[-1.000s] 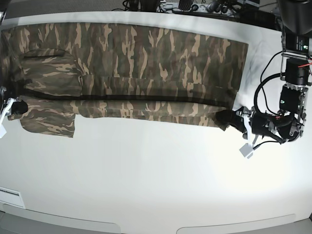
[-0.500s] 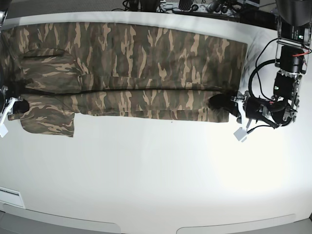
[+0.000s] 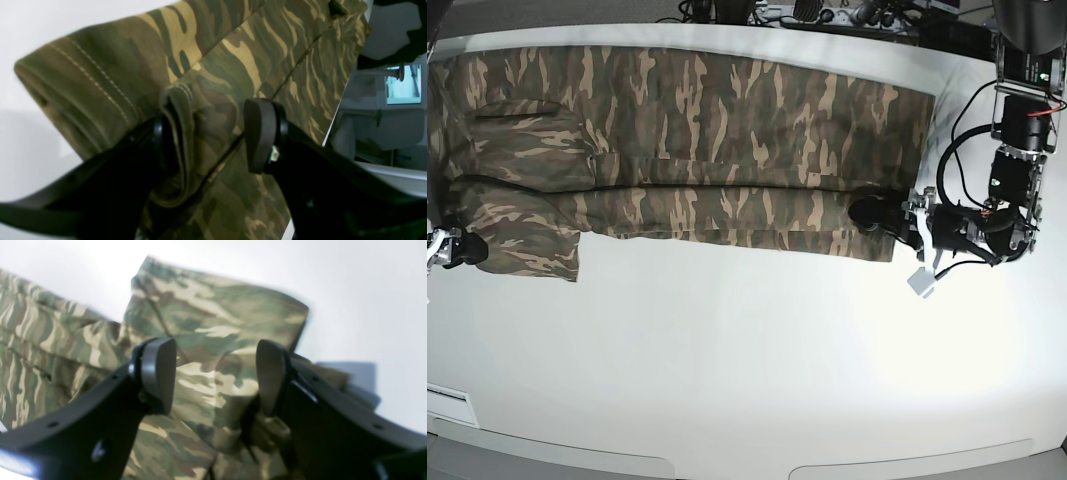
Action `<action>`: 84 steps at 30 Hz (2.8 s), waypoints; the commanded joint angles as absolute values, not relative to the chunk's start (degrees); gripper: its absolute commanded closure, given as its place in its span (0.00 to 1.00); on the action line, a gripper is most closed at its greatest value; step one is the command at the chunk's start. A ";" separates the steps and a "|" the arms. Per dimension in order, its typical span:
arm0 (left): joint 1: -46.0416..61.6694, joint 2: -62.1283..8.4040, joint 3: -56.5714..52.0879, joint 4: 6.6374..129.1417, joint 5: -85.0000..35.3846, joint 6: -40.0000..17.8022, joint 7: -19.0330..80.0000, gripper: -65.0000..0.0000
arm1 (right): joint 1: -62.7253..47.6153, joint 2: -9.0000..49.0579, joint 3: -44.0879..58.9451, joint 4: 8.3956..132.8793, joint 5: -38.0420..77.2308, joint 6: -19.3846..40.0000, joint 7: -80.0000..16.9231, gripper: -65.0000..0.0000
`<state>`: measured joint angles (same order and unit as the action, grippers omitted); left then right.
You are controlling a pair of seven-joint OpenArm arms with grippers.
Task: Fold the T-shirt properly
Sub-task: 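Release the folded hem and reposition the right gripper at the sleeve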
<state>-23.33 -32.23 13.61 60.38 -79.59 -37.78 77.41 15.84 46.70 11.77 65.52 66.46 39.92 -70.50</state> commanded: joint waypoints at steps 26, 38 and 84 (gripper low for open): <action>-19.53 -33.04 13.47 60.62 -76.55 -37.74 76.90 0.49 | 19.49 28.86 12.34 58.96 28.10 32.16 -44.80 0.39; -19.53 -33.04 13.47 60.62 -76.58 -37.76 76.07 0.49 | 19.86 28.62 12.36 53.76 35.18 36.07 -47.79 1.00; -19.53 -33.47 13.47 60.62 -76.60 -37.76 75.88 0.49 | 13.39 27.83 -2.87 62.94 17.10 24.51 -40.32 0.98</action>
